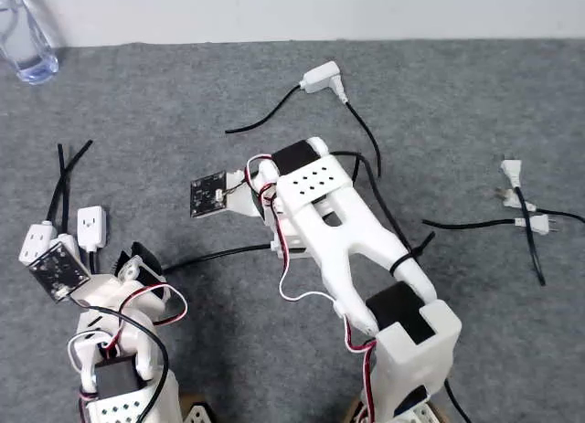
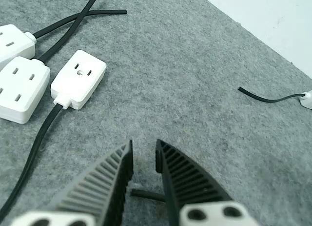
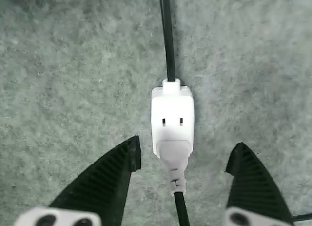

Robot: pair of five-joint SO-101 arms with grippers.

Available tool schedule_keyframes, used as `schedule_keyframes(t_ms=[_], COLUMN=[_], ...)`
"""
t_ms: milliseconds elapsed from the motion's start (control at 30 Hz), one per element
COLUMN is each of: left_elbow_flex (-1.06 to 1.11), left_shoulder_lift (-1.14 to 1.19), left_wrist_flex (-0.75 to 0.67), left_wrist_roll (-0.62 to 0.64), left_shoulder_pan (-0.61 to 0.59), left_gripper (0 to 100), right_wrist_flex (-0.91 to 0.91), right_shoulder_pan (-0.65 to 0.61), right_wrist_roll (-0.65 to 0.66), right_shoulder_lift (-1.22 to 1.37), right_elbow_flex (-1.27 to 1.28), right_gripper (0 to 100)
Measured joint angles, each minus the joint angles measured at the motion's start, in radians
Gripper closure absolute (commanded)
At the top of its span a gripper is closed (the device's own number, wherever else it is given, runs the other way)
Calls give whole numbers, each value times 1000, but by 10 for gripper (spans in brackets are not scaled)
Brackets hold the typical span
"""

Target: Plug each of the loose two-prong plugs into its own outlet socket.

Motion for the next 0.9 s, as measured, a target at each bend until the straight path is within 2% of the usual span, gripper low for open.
schedule_keyframes(t_ms=[167,433,500,600,667,733,900], left_elbow_flex=[0,0,0,0,0,0,0], left_shoulder_lift=[0,0,0,0,0,0,0], left_wrist_flex=[0,0,0,0,0,0,0], left_wrist_roll=[0,0,0,0,0,0,0], left_shoulder_pan=[0,0,0,0,0,0,0], left_gripper=[920,920,920,920,920,920,920], right_wrist_flex=[0,-43,-63,-91,-95,-95,-28], right_shoulder_pan=[0,0,9,37,54,66,81], right_wrist_roll=[-2,-5,-5,6,49,83,103], right_shoulder_lift=[9,186,204,216,218,218,219], right_elbow_flex=[0,0,0,0,0,0,0], right_gripper=[753,760,825,998,962,994,988])
